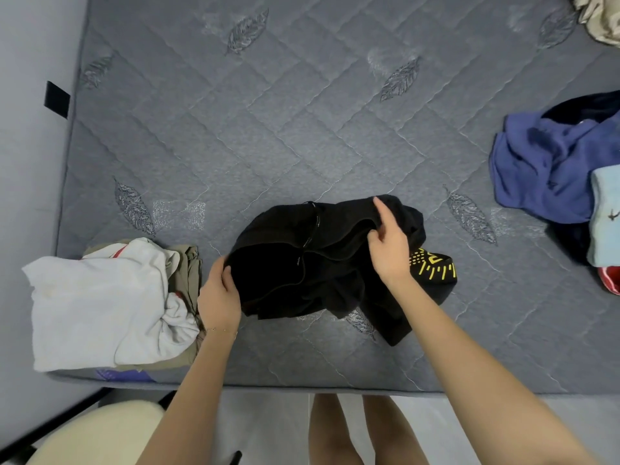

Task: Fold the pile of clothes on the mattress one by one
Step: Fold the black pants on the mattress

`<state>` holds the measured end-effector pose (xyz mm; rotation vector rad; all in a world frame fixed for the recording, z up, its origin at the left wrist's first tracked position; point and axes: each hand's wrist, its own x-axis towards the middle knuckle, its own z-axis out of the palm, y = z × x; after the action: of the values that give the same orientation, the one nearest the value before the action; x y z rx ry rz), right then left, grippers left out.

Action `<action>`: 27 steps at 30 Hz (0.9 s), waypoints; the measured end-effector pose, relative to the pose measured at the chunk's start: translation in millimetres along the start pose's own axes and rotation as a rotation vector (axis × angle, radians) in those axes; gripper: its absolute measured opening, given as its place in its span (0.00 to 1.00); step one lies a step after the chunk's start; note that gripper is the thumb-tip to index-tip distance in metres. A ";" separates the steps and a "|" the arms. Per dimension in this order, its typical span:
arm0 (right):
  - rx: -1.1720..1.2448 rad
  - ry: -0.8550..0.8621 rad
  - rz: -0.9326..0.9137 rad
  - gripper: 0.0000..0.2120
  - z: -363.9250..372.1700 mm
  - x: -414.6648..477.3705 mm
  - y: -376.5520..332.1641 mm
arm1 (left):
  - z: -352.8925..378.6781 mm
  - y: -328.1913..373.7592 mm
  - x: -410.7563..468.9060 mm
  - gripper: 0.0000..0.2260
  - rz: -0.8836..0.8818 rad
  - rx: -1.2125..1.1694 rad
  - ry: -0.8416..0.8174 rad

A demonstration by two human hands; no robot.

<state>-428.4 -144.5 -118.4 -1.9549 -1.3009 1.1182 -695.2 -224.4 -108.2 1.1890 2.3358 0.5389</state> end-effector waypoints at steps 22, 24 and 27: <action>-0.313 -0.067 -0.058 0.22 -11.5 20.6 -16.2 | 13.0 -28.3 2.9 0.08 0.327 0.366 -0.358; -0.383 -0.039 -0.060 0.23 -11.5 21.6 -11.8 | 11.8 -27.5 4.8 0.04 0.392 0.319 -0.237; -0.422 0.065 -0.057 0.16 -22.5 29.1 -6.3 | -0.7 -20.7 9.1 0.04 0.461 0.243 -0.067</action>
<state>-406.5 -114.9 -111.8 -2.2098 -1.6489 0.7900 -713.7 -228.3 -120.7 1.8498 2.1135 0.3596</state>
